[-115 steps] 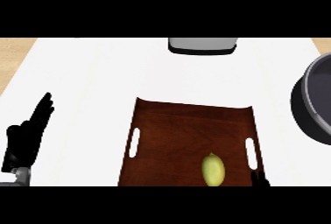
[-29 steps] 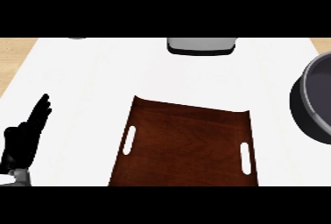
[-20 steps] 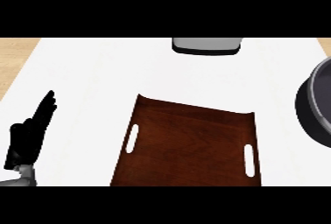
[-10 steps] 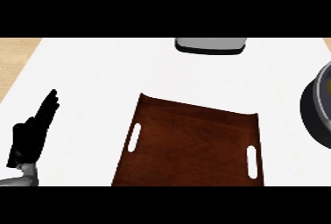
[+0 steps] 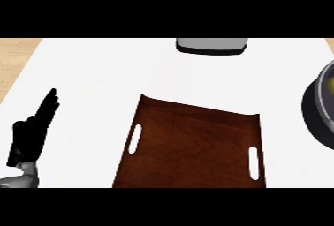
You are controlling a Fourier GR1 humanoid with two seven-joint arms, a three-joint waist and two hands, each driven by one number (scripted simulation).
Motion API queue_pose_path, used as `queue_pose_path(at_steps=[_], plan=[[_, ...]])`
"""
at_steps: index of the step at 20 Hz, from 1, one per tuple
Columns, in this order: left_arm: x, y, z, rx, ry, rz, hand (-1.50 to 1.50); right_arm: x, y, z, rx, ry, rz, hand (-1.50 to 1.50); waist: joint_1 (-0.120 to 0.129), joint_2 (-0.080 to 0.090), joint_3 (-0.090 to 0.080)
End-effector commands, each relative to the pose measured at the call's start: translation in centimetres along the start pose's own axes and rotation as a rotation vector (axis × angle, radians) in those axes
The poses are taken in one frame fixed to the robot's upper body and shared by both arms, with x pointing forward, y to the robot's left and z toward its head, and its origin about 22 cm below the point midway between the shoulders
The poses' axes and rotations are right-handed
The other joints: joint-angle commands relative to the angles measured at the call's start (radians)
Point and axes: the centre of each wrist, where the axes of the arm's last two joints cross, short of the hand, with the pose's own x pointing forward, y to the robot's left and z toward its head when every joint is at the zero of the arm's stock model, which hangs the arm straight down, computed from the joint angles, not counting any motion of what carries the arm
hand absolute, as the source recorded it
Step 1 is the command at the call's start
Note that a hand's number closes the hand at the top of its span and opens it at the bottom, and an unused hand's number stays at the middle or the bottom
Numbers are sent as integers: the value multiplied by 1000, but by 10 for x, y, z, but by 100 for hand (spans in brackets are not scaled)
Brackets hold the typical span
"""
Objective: Pick the lemon from the tray and place it in the pot
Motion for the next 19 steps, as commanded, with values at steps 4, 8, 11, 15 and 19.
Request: queue_pose_path(at_steps=[4, 8, 11, 15, 19], plan=[[-7, 17, 4, 12, 25, -16, 0, 2, -22, -9, -165, -66, -338, -150, -19, -11, -2], [-7, 18, 10, 6, 13, -9, 0, -19, -30, -4, -86, -12, -412, -150, -21, -13, -3], [-5, 25, 4, 37, 19, -2, 0, -38, -51, -1, -56, -13, -438, -150, -36, -17, -4], [-19, 12, 24, 34, 38, 4, 0, -66, -67, 11, -35, -33, -510, -150, -41, -22, -5], [-24, 23, 26, 48, 54, 7, 0, -99, -68, 33, -43, -11, -527, -150, -65, -31, -7]])
